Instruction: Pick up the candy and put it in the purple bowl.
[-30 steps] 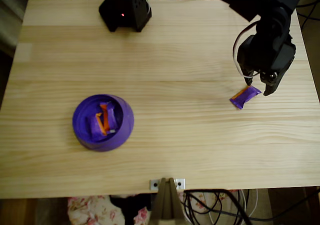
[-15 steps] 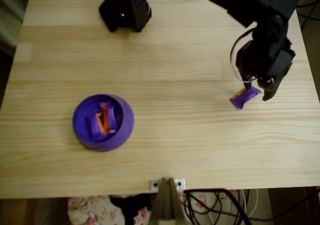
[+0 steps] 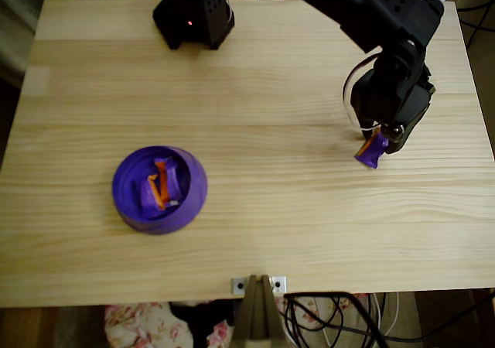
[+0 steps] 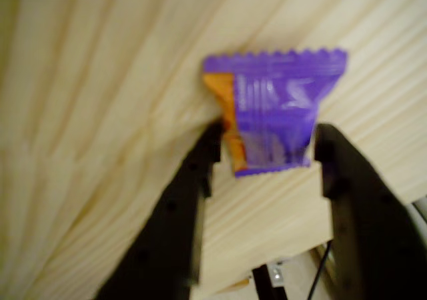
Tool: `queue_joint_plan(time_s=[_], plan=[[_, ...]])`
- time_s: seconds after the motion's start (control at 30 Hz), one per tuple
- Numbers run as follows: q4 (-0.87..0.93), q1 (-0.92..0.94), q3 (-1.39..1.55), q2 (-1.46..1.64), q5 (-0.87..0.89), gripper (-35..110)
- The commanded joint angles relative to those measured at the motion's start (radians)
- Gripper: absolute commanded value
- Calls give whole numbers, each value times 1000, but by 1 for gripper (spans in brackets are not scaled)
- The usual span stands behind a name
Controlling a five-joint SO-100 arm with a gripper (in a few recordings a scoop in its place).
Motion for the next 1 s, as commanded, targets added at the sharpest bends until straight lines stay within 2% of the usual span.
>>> queue_joint_plan(time_s=[0.0,0.1,0.47,0.97], plan=[[-12,-2,-8,72,8,24],[-28,0,3,75,2,13],[-28,18,52,146,-17,7],[298,181,-181,339,-133,6]])
